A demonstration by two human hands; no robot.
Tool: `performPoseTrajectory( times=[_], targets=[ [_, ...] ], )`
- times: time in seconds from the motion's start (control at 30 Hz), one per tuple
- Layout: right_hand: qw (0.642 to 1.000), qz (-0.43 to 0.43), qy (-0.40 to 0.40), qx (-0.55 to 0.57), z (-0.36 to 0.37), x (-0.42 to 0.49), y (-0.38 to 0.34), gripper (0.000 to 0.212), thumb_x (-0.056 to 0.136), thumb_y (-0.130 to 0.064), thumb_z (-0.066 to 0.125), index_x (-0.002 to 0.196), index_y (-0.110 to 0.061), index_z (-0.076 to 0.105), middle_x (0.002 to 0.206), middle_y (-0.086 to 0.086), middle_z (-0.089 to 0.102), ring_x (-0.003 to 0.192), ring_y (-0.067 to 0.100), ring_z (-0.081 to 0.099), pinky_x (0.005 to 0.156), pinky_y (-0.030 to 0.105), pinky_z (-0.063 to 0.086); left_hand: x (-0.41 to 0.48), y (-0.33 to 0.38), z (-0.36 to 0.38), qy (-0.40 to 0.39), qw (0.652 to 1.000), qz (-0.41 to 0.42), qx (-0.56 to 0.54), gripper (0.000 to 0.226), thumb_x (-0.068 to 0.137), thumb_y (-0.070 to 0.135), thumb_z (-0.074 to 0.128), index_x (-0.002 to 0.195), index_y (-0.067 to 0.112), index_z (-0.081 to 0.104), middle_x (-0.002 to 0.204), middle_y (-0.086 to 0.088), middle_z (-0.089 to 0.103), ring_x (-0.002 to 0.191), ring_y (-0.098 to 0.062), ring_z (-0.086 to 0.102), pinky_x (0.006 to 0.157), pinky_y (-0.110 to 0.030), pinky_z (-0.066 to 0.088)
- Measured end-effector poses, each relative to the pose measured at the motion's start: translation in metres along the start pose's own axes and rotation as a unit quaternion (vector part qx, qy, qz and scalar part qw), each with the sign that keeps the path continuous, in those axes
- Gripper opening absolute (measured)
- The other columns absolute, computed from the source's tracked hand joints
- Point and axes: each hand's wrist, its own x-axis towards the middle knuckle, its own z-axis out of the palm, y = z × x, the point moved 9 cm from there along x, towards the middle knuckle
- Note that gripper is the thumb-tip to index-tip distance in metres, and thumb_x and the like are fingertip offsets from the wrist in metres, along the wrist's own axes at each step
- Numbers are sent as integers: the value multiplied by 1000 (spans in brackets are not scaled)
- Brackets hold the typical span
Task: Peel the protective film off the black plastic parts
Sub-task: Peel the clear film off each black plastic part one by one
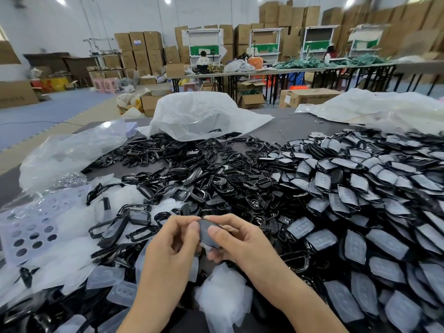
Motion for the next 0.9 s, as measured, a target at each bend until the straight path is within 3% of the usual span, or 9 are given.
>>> performPoseTrajectory(
  times=[0.2, 0.3, 0.4, 0.5, 0.57, 0.67, 0.77, 0.87, 0.9],
  targets=[
    [992, -19, -5, -121, -9, -12, -7, 24, 102, -16, 56, 117, -31, 67, 79, 2, 73, 60, 13, 63, 60, 24, 51, -4, 1, 3, -10, 999, -11, -31, 15, 97, 32, 53, 90, 38, 65, 74, 1, 72, 67, -8, 66, 62, -11, 49],
    [985, -57, 109, -121, -59, -7, -43, 26, 101, -17, 58, 115, -36, 68, 84, 5, 76, 63, 12, 66, 59, 22, 54, -10, 10, 11, -61, 997, 34, 27, 16, 88, 55, 46, 99, 51, 58, 78, 7, 69, 70, -8, 63, 65, -21, 50],
    [958, -123, 250, -66, -135, 5, -102, 30, 101, -19, 58, 130, -26, 60, 88, 7, 77, 68, 13, 69, 61, 22, 56, -20, 20, 29, -140, 975, 125, 121, 19, 91, 62, 44, 109, 57, 52, 93, 20, 61, 87, -4, 60, 74, -13, 45],
    [922, -109, 371, -22, -193, 5, -120, 66, 101, -20, 60, 156, -20, 24, 92, 15, 72, 66, 18, 70, 64, 28, 58, -36, 13, 60, -267, 913, 169, 258, 46, 83, 83, 33, 124, 63, 37, 122, 39, 41, 122, 13, 33, 99, -14, 32],
    [911, -65, 408, -23, -204, -4, -105, 77, 101, -19, 58, 160, -22, 9, 95, 20, 69, 65, 20, 71, 62, 28, 58, -38, 14, 63, -258, 888, 199, 325, 53, 85, 79, 35, 130, 54, 46, 128, 31, 44, 120, 12, 33, 103, -17, 32],
    [920, -56, 382, -71, -183, -15, -81, 68, 100, -16, 54, 157, -29, 19, 91, 15, 74, 67, 22, 74, 57, 23, 57, -25, 24, 43, -127, 901, 234, 342, 40, 93, 51, 43, 113, 29, 69, 111, 13, 64, 105, -9, 58, 90, -27, 47],
    [923, -65, 308, -220, -129, -13, -64, 50, 101, -19, 54, 148, -31, 41, 92, -8, 76, 74, 15, 73, 61, 24, 59, -8, 11, 17, -49, 888, 169, 425, 35, 91, 40, 48, 106, 20, 73, 106, 3, 69, 98, -24, 67, 81, -41, 56],
    [882, -94, 200, -416, -67, -3, -46, 47, 100, -29, 53, 145, -38, 44, 122, -20, 64, 108, -3, 59, 96, 19, 48, -2, -8, 6, -44, 864, 113, 488, 34, 78, 32, 80, 107, 16, 74, 106, -3, 71, 97, -29, 69, 82, -46, 56],
    [857, -98, 162, -479, -50, 2, -36, 49, 100, -31, 51, 148, -36, 41, 135, -17, 56, 123, -1, 50, 107, 21, 40, -1, -13, 5, -51, 860, 102, 498, 36, 71, 29, 86, 103, 16, 75, 101, -4, 71, 90, -29, 71, 77, -45, 57]
  ],
)
